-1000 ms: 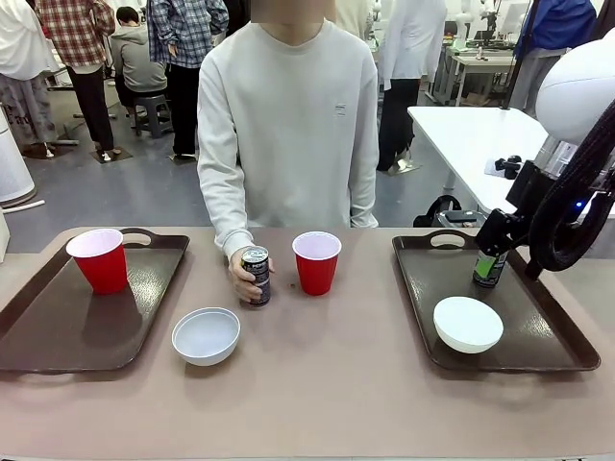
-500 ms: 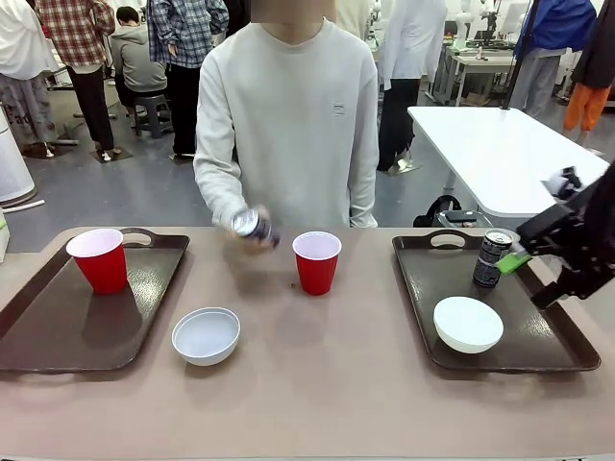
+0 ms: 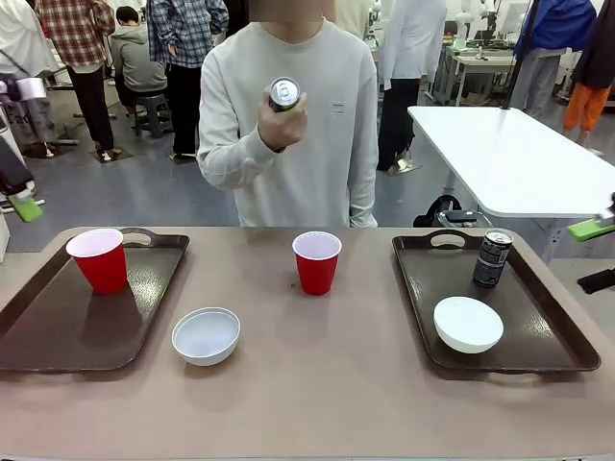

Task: Prepare tableware on both trays.
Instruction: Pick up a Picnic Bowl from the table and place it on a Handle tray.

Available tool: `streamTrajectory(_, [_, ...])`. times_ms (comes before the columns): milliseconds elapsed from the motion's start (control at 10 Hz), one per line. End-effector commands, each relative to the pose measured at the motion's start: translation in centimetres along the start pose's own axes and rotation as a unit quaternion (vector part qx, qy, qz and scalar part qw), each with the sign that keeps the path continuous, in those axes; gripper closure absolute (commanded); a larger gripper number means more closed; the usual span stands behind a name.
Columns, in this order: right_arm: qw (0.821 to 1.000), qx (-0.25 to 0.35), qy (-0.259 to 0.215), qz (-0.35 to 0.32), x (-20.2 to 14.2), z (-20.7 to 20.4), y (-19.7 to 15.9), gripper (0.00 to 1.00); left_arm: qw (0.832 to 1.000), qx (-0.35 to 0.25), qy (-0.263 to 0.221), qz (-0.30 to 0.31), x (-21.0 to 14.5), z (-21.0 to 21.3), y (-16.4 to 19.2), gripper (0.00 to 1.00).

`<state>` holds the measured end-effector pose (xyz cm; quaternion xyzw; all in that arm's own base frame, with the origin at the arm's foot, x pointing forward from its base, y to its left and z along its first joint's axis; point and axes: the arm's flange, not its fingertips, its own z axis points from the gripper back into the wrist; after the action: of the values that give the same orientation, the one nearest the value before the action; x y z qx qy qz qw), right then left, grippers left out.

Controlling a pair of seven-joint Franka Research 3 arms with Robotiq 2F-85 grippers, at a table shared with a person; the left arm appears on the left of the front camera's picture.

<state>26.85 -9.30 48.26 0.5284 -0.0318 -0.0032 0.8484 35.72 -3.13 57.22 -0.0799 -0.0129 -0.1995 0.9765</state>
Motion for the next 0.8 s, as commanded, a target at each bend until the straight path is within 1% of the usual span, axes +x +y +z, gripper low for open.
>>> streamTrajectory(0, [0.999, 0.029, -0.001, 0.022, -3.2, -0.1, -2.0, 0.00, 0.999, 0.039, 0.028, 0.006, 2.4, -1.8, -0.8, 0.00])
streamTrajectory(100, [0.999, 0.037, 0.005, 0.022, -3.8, 1.0, -2.8, 0.00, 0.999, 0.041, 0.034, 0.000, 3.3, -2.7, -1.8, 0.00])
streamTrajectory(200, [0.999, 0.036, 0.004, -0.001, -4.1, 1.7, -3.9, 0.00, 0.999, 0.039, 0.031, 0.001, 4.1, -3.6, -3.1, 0.00])
streamTrajectory(300, [0.999, 0.029, 0.011, -0.028, -3.9, 1.8, -4.7, 0.00, 0.999, 0.036, 0.021, -0.001, 4.8, -4.1, -4.1, 0.00])
streamTrajectory(400, [0.999, 0.024, 0.017, -0.036, -3.7, 1.8, -5.1, 0.00, 0.999, 0.035, 0.008, -0.006, 5.1, -4.3, -5.0, 0.00])
streamTrajectory(600, [0.999, 0.009, 0.041, -0.027, -2.8, 1.0, -5.1, 0.00, 0.999, 0.032, -0.020, -0.009, 5.1, -4.3, -6.0, 0.00])
streamTrajectory(700, [0.999, 0.027, 0.013, -0.040, -3.3, 2.5, -4.9, 0.00, 0.999, 0.008, -0.040, -0.017, 3.3, -3.4, -6.1, 0.00])
